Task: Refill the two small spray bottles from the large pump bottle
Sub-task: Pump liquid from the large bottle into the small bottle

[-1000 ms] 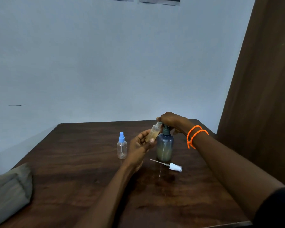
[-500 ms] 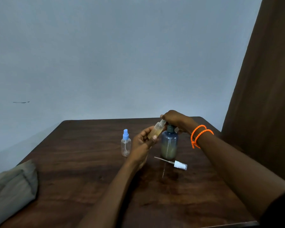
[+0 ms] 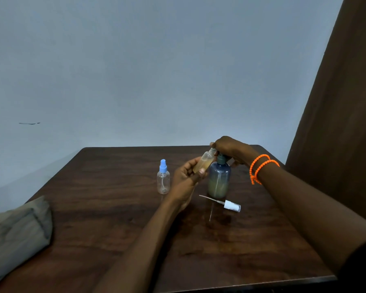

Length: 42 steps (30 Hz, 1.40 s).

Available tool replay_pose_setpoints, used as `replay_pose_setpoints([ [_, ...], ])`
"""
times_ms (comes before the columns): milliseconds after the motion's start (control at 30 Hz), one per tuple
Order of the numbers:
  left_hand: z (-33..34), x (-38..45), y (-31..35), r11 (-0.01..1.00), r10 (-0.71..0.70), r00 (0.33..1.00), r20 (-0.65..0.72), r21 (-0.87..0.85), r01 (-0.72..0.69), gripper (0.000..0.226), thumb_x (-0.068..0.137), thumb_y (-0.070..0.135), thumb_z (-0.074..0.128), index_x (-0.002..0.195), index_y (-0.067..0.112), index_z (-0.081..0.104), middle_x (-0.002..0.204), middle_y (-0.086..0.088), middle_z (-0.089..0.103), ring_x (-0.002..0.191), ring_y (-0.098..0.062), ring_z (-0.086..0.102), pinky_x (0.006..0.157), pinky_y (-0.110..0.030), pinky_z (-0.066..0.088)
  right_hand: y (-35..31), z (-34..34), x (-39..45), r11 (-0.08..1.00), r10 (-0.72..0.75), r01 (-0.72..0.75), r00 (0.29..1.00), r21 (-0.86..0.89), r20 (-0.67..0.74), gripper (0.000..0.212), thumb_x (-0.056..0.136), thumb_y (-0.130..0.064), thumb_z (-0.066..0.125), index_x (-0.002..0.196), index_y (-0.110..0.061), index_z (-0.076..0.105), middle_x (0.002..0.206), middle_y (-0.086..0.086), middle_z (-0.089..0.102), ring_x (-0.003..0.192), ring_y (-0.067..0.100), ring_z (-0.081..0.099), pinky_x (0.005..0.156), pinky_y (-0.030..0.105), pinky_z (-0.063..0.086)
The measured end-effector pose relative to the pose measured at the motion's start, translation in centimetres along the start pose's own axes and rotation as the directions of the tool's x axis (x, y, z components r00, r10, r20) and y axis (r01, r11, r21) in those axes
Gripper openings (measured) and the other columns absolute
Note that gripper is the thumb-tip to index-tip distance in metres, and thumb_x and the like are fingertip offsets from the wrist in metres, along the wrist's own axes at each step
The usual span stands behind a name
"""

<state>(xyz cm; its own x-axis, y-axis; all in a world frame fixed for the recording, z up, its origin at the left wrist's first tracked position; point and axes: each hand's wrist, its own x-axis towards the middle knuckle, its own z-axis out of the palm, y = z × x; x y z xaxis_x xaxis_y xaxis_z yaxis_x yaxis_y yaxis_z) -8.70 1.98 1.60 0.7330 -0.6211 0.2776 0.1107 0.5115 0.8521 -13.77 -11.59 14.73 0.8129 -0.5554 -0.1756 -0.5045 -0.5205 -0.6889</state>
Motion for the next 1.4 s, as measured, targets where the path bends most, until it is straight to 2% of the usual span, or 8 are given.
replay_pose_setpoints([
  [200,0.1,-0.1,0.1,1.0,-0.004,1.0,-0.015,-0.026,0.004,0.033,0.091,-0.003,0.064,0.12,0.012,0.065,0.116,-0.006,0.075,0.113,-0.021,0.068,0.095,-0.033,0.055,-1.1,-0.6,-0.2,0.996,-0.035,0.036,0.999,-0.081,0.011,0.018,0.103,-0.019,0.044,0.097,-0.007,0.057,0.093,0.01,0.059,0.082,0.03,0.059,0.061,0.029,0.042],
  [333,0.1,0.0,0.2,1.0,-0.002,1.0,-0.003,0.017,0.002,0.032,0.092,-0.001,0.065,0.121,0.013,0.065,0.116,-0.006,0.075,0.111,-0.019,0.068,0.096,-0.033,0.055,-0.3,0.1,0.4,0.998,-0.055,0.054,0.998,-0.012,-0.019,0.018,0.098,-0.017,0.047,0.084,-0.009,0.055,0.08,0.01,0.056,0.073,0.028,0.054,0.063,0.031,0.045],
  [533,0.3,0.0,0.1,1.0,-0.009,1.0,0.008,-0.011,0.009,0.041,0.079,0.015,0.075,0.119,0.015,0.068,0.117,-0.009,0.074,0.114,-0.024,0.066,0.1,-0.039,0.052,-0.9,-0.8,0.3,0.996,-0.007,0.01,0.999,-0.086,0.038,0.022,0.1,-0.027,0.049,0.1,-0.008,0.06,0.109,0.014,0.064,0.091,0.033,0.064,0.083,0.048,0.047],
  [700,-0.2,0.2,0.1,1.0,-0.007,1.0,0.005,0.027,0.007,0.039,0.083,0.013,0.073,0.122,0.015,0.067,0.122,-0.011,0.072,0.115,-0.023,0.066,0.098,-0.036,0.053,0.5,0.4,1.1,0.995,-0.031,0.031,1.0,0.093,-0.004,0.029,0.1,-0.029,0.048,0.077,-0.014,0.056,0.076,0.007,0.055,0.07,0.024,0.054,0.071,0.037,0.045],
  [867,0.2,-0.1,0.1,1.0,-0.014,1.0,0.007,-0.016,0.014,0.04,0.081,0.01,0.073,0.12,0.013,0.066,0.117,-0.008,0.074,0.113,-0.023,0.067,0.103,-0.04,0.052,-0.7,-0.8,0.0,0.999,-0.001,0.002,0.999,-0.043,0.035,0.021,0.098,-0.027,0.049,0.091,-0.014,0.064,0.087,0.002,0.064,0.091,0.032,0.067,0.088,0.05,0.048],
  [1033,0.0,0.2,0.2,1.0,-0.005,1.0,0.003,0.0,0.005,0.039,0.083,0.009,0.072,0.121,0.012,0.066,0.12,-0.009,0.073,0.115,-0.025,0.067,0.102,-0.039,0.052,-0.3,0.0,0.5,0.999,-0.03,0.03,0.999,0.023,0.02,0.013,0.091,-0.012,0.049,0.085,-0.01,0.061,0.083,0.011,0.058,0.07,0.025,0.054,0.064,0.032,0.045],
  [1267,0.4,-0.1,0.2,1.0,-0.005,1.0,0.013,-0.026,0.005,0.045,0.079,0.011,0.073,0.123,0.011,0.064,0.119,-0.007,0.074,0.114,-0.023,0.067,0.096,-0.034,0.055,-0.8,-0.8,-0.2,0.999,-0.019,0.02,0.999,-0.05,0.036,0.018,0.097,-0.023,0.049,0.099,-0.009,0.062,0.089,0.008,0.065,0.081,0.029,0.062,0.076,0.041,0.043],
  [1400,0.1,0.2,0.2,1.0,-0.004,1.0,0.005,-0.021,0.004,0.044,0.08,0.012,0.072,0.123,0.011,0.065,0.118,-0.008,0.074,0.113,-0.022,0.068,0.097,-0.034,0.055,-0.1,-0.2,0.0,0.996,-0.031,0.031,1.0,0.089,-0.003,0.019,0.098,-0.016,0.046,0.084,-0.009,0.057,0.075,0.006,0.058,0.062,0.019,0.054,0.06,0.028,0.041],
])
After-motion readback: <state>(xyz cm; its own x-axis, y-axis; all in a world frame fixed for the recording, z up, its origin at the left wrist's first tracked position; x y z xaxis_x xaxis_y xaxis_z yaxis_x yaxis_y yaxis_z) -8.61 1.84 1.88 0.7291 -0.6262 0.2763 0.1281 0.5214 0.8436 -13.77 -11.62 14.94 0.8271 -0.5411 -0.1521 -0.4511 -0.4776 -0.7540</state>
